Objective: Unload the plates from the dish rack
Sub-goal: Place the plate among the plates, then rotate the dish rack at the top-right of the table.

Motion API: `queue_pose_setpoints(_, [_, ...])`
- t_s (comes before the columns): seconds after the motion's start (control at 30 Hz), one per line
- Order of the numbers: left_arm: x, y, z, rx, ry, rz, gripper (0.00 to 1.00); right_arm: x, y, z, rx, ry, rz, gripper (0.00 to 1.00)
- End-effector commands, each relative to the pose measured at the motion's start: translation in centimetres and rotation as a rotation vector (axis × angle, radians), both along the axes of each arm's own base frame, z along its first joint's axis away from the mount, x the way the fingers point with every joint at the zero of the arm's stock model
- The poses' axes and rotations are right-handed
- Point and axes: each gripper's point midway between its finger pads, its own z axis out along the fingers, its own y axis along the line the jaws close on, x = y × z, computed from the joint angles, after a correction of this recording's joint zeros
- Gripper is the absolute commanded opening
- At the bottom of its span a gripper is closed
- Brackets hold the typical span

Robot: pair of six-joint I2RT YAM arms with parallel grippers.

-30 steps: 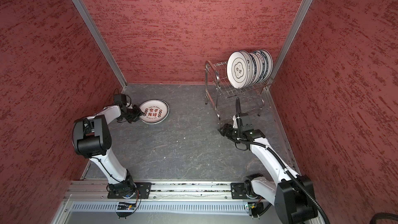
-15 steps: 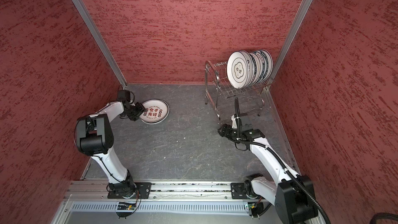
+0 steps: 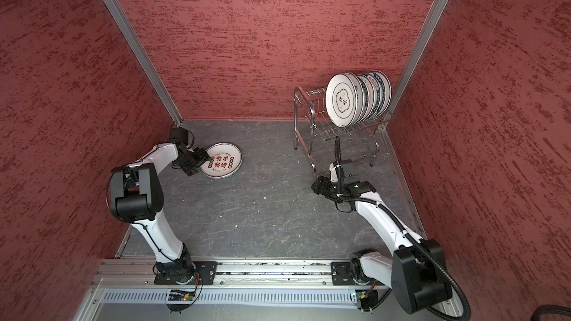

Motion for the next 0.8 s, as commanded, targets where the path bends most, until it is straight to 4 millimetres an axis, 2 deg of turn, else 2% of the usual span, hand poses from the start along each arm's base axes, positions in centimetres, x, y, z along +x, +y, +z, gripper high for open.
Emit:
queue_pose_setpoints(0.0, [-0.1, -0.1, 1.4, 0.018, -0.021, -0.016, 0.8, 1.5, 0.9, 2.1, 0.027, -0.083, 0.02, 0.72])
queue_pose_setpoints(0.27, [-2.0, -1.0, 4.1, -0.018, -0.09, -0.041, 0.82, 3.0, 1.5, 2.0, 0.082, -0.106, -0.012, 0.67])
queue_pose_setpoints(0.43, [-4.0, -0.6, 5.6, -0.034, -0.153, -0.022, 0.84, 4.1, 2.0, 1.9, 0.102, -0.119, -0.011, 0.6])
queue_pose_setpoints(0.57, [-5.1, -0.4, 6.2, -0.062, -0.193, 0.001, 0.87, 5.0, 2.3, 1.8, 0.11, -0.126, -0.016, 0.55])
queue_pose_setpoints(0.77, [-5.3, -1.0, 6.4, -0.084, -0.21, -0.022, 0.88, 6.9, 2.7, 1.8, 0.119, -0.151, -0.024, 0.5])
